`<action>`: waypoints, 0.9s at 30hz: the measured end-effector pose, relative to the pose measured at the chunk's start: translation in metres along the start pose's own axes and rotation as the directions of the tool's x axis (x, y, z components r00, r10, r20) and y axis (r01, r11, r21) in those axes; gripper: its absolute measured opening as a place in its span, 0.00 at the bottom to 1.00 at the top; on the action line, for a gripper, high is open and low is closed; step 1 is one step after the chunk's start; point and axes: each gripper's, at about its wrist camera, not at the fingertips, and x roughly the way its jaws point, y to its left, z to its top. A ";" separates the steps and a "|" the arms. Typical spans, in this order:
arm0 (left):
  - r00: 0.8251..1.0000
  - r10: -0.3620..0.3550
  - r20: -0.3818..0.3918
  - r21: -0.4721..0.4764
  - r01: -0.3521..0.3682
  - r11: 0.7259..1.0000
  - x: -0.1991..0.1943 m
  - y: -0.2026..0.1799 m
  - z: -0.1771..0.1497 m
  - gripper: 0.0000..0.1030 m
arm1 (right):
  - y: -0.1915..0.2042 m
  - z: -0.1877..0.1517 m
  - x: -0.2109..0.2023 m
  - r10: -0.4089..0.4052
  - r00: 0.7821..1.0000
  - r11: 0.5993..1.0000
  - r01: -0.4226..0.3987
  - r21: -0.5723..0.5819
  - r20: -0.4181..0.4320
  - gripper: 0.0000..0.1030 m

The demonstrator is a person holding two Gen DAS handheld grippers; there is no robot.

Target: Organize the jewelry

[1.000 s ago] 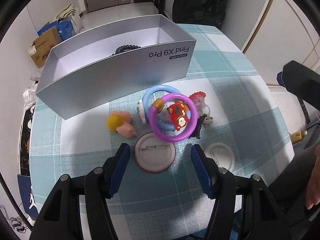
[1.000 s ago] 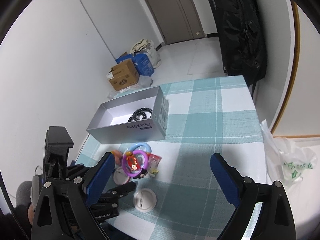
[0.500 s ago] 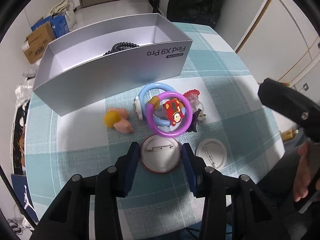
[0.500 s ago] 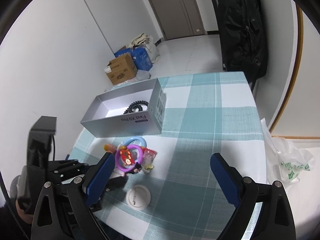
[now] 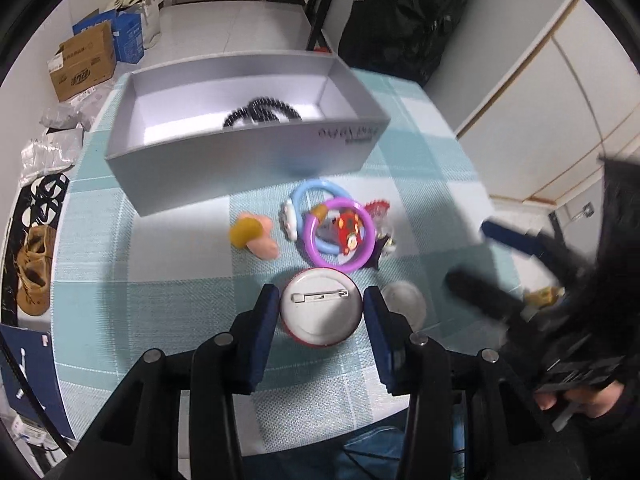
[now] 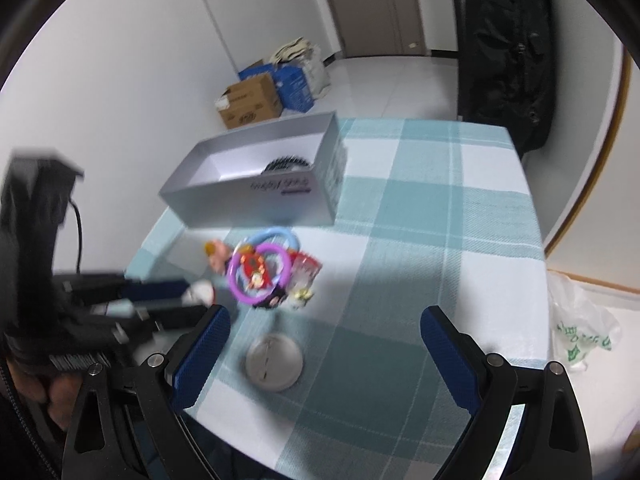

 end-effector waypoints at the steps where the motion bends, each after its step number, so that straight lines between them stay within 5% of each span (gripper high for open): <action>1: 1.000 -0.011 0.011 -0.011 0.011 1.000 -0.004 0.002 0.001 0.36 | 0.003 -0.002 0.002 0.008 1.000 1.000 -0.008 -0.016 -0.010 0.93; 7: 0.996 -0.053 0.067 -0.049 0.057 0.997 -0.021 0.007 0.008 0.36 | 0.028 -0.014 0.017 0.008 0.998 0.987 -0.017 -0.160 -0.060 0.92; 19: 0.987 -0.086 0.136 -0.064 0.095 0.993 -0.039 0.016 0.017 0.36 | 0.054 -0.036 0.031 -0.076 0.994 0.940 0.046 -0.337 -0.077 0.60; 23: 0.985 -0.094 0.147 -0.054 0.103 0.993 -0.043 0.014 0.018 0.36 | 0.056 -0.036 0.029 -0.059 0.996 0.937 0.031 -0.348 -0.070 0.41; 27: 0.983 -0.095 0.156 -0.058 0.105 0.993 -0.045 0.015 0.018 0.36 | 0.056 -0.035 0.030 -0.054 0.996 0.937 0.026 -0.348 -0.072 0.41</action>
